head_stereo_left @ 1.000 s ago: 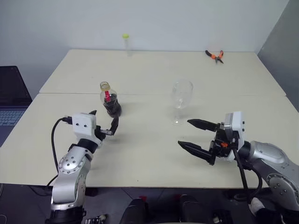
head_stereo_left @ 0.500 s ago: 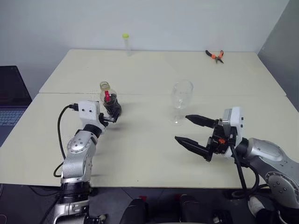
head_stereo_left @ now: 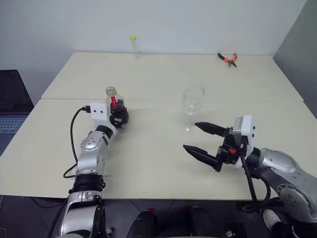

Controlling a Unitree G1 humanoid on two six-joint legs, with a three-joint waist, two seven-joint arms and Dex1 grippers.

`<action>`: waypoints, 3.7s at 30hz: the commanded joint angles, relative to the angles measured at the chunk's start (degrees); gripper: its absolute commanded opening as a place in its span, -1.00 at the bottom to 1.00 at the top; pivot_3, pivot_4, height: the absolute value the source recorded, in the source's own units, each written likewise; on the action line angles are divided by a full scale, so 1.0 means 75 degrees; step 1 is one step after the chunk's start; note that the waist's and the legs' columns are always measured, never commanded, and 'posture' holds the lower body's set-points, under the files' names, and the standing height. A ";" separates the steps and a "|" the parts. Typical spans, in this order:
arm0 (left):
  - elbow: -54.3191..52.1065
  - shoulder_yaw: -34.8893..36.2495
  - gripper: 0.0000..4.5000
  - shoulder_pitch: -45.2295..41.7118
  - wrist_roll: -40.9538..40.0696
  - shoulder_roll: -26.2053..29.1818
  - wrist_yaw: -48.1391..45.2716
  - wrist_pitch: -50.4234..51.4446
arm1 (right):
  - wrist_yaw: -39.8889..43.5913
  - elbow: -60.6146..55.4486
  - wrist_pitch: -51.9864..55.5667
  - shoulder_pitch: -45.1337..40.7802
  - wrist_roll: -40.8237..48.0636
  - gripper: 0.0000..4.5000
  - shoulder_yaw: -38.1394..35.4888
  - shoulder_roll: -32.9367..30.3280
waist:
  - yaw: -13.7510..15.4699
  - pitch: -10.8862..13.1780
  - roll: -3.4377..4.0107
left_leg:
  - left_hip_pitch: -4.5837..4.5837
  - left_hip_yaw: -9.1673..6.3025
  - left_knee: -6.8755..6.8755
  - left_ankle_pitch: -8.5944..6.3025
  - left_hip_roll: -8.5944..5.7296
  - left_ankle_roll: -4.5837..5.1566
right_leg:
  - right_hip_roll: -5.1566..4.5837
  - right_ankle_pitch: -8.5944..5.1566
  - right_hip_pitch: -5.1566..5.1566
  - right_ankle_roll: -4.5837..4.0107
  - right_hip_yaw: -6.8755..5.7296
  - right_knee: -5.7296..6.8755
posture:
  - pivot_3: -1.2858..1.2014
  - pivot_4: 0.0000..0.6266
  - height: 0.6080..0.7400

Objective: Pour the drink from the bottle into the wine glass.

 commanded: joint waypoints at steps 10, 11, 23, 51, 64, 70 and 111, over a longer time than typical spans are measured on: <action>-0.0560 -0.0249 -0.57 -0.0496 0.0031 0.0151 -0.0574 -0.0377 | -0.0498 -0.0549 -0.0413 0.0313 -0.0223 1.00 -0.0179 0.0132 | -0.0010 0.0005 -0.0009 | -0.0003 -0.0004 0.0000 0.0000 0.0001 0.0000 | -0.0003 0.0000 -0.0002 0.0000 -0.0003 0.0002 | 0.03 -0.52 1.00; -0.0724 -0.0371 -0.57 -0.0559 0.0118 0.0225 -0.0678 -0.0354 | -0.0580 -0.0572 -0.0448 0.0322 -0.0264 1.00 -0.0196 0.0160 | -0.0011 0.0007 -0.0013 | -0.0005 -0.0004 0.0001 0.0001 0.0000 -0.0001 | -0.0003 0.0000 -0.0002 0.0000 -0.0003 0.0001 | 0.03 -0.52 1.00; 0.0093 -0.2258 -0.63 -0.2490 0.1862 0.0739 -0.1800 -0.1398 | -0.1539 -0.0446 -0.0495 -0.0072 -0.0905 1.00 -0.0097 0.0470 | -0.0018 0.0009 -0.0015 | -0.0007 0.0004 0.0001 0.0014 -0.0007 -0.0024 | 0.0005 0.0000 -0.0003 0.0001 0.0003 -0.0001 | 0.03 -0.52 1.00; 0.3935 -0.4169 -0.66 -0.5399 0.5506 0.0763 0.0840 -0.5333 | -0.2907 0.0256 0.0176 -0.1141 -0.2382 1.00 0.0458 0.1361 | -0.0057 0.0013 -0.0020 | -0.0019 0.0005 0.0000 0.0000 -0.0014 0.0002 | 0.0008 -0.0003 -0.0021 0.0005 0.0006 0.0010 | 0.03 -0.52 1.00; 0.4349 -0.4642 -0.66 -0.5816 0.6533 0.1052 0.1883 -0.5943 | -0.3266 0.0686 0.0006 -0.1464 -0.3219 1.00 0.0415 0.1810 | -0.0057 0.0013 -0.0019 | -0.0022 0.0007 0.0000 0.0002 -0.0017 -0.0001 | 0.0007 -0.0003 -0.0029 0.0006 0.0006 0.0013 | 0.03 -0.52 1.00; 0.4576 -0.4837 -0.66 -0.5959 0.6835 0.1119 0.2229 -0.6063 | -0.3140 0.0569 -0.0109 -0.1355 -0.3337 1.00 0.0617 0.1986 | -0.0069 0.0013 -0.0019 | -0.0024 0.0010 0.0000 0.0003 -0.0016 -0.0001 | 0.0008 -0.0003 -0.0032 0.0006 0.0008 0.0015 | 0.03 -0.52 1.00; 0.5060 -0.5478 -0.67 -0.6470 0.7717 0.1436 0.3333 -0.6342 | -0.3001 0.0644 -0.0124 -0.1303 -0.3590 1.00 0.0909 0.2359 | -0.0075 0.0012 -0.0019 | -0.0033 0.0013 0.0005 0.0012 -0.0019 -0.0018 | 0.0009 -0.0003 -0.0044 0.0006 0.0008 0.0022 | 0.03 -0.52 1.00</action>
